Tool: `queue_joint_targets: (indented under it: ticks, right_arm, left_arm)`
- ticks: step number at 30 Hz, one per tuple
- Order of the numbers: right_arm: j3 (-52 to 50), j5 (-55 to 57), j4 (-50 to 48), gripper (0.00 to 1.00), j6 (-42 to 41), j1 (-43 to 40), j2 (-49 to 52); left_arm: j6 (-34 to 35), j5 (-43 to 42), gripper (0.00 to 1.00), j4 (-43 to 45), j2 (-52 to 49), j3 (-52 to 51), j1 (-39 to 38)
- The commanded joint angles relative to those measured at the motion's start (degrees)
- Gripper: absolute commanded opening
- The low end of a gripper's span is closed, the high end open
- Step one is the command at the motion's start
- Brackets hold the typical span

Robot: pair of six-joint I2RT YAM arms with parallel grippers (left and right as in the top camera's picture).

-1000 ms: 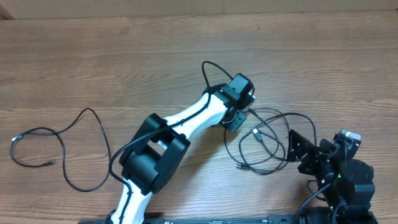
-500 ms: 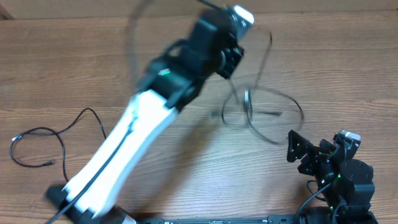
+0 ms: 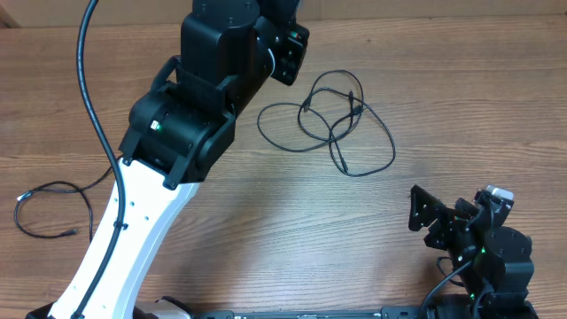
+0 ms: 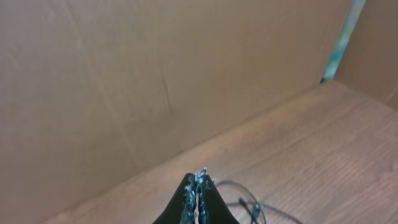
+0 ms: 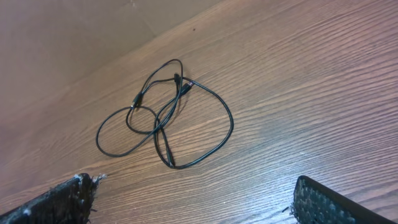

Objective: Untangle cables

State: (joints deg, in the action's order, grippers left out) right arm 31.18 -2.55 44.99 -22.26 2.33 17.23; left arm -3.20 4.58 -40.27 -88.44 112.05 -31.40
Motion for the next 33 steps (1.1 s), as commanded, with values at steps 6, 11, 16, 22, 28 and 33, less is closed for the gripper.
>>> queue_joint_targets:
  ticks: [6,11,16,22,28,33]
  right_arm:
    - [0.7,0.46,-0.24,1.0,-0.04,-0.15,-0.55]
    - [0.7,0.48,-0.24,1.0,-0.04,-0.15,-0.55]
    - [0.7,0.48,-0.22,1.0,-0.04,-0.15,-0.55]
    - [0.7,0.5,0.81,1.0,-0.02,-0.15,-0.55]
    - [0.7,0.52,1.73,1.0,0.0,-0.15,-0.55]
    - [0.7,0.52,1.79,1.0,0.0,-0.15,-0.55]
  left_arm:
    - [-0.68,-0.02,0.56,-11.8,-6.88,0.28,0.22]
    - [-0.59,-6.49,0.88,-16.72,-14.97,0.28,0.2]
    - [-0.46,-9.77,0.92,-17.84,-23.87,0.28,-1.05]
    - [-0.48,-9.03,0.95,-16.0,-33.97,0.28,-3.98]
    - [-1.73,-9.07,0.97,-16.0,-39.3,0.28,-5.68]
    - [-4.13,-9.01,0.97,-15.82,-42.21,0.28,-6.43]
